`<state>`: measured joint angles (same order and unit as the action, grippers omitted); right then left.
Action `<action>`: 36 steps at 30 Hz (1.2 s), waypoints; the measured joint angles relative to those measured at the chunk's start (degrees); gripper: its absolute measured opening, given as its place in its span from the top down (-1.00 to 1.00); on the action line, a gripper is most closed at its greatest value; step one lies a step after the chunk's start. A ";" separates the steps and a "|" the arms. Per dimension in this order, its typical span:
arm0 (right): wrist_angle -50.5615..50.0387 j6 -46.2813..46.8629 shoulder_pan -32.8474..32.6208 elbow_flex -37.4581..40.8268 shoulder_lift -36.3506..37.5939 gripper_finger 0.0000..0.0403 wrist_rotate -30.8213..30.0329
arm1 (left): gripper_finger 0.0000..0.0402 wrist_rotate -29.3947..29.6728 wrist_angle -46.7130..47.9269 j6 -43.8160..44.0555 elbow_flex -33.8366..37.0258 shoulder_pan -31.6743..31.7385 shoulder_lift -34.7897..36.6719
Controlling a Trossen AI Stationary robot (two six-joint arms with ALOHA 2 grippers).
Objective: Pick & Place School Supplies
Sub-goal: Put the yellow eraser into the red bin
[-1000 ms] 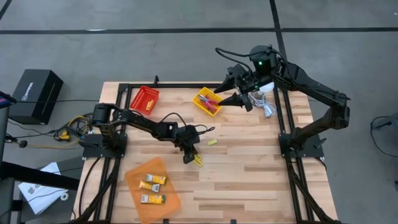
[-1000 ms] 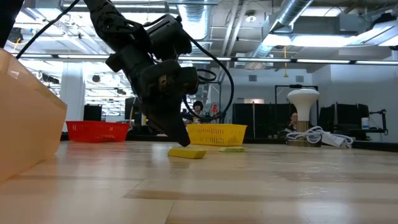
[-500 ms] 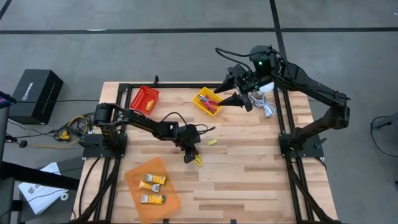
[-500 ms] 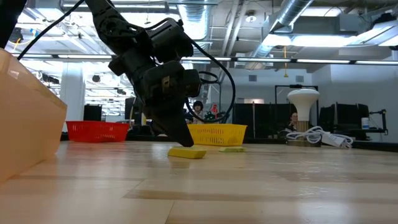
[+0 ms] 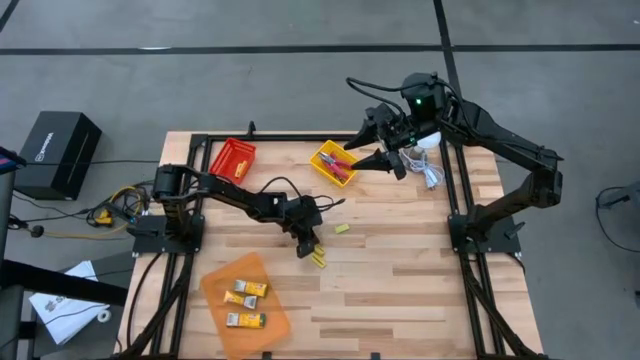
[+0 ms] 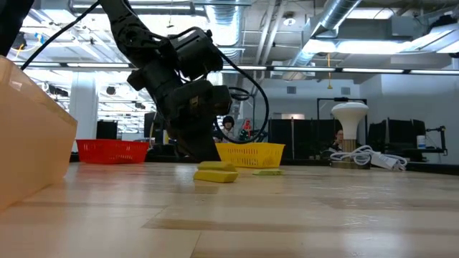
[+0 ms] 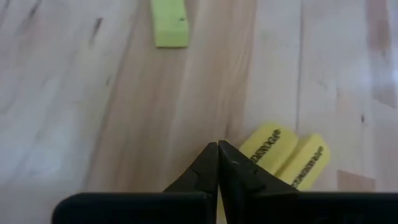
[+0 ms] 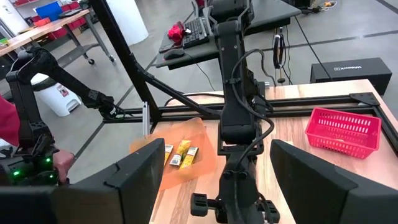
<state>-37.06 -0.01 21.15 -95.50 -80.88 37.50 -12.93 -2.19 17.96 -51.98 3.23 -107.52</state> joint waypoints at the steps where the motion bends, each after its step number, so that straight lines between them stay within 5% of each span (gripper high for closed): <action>1: 0.00 -0.01 0.00 0.00 0.00 -0.40 0.00 | 1.00 0.02 0.13 -0.02 0.01 0.19 -0.01; 36: -0.26 0.02 0.00 0.02 -0.02 -0.40 0.02 | 1.00 -7.91 -2.36 -0.66 -0.51 0.17 -0.39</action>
<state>-37.32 0.01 21.15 -95.48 -80.90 37.52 -20.84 -4.55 17.29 -52.49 3.40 -107.91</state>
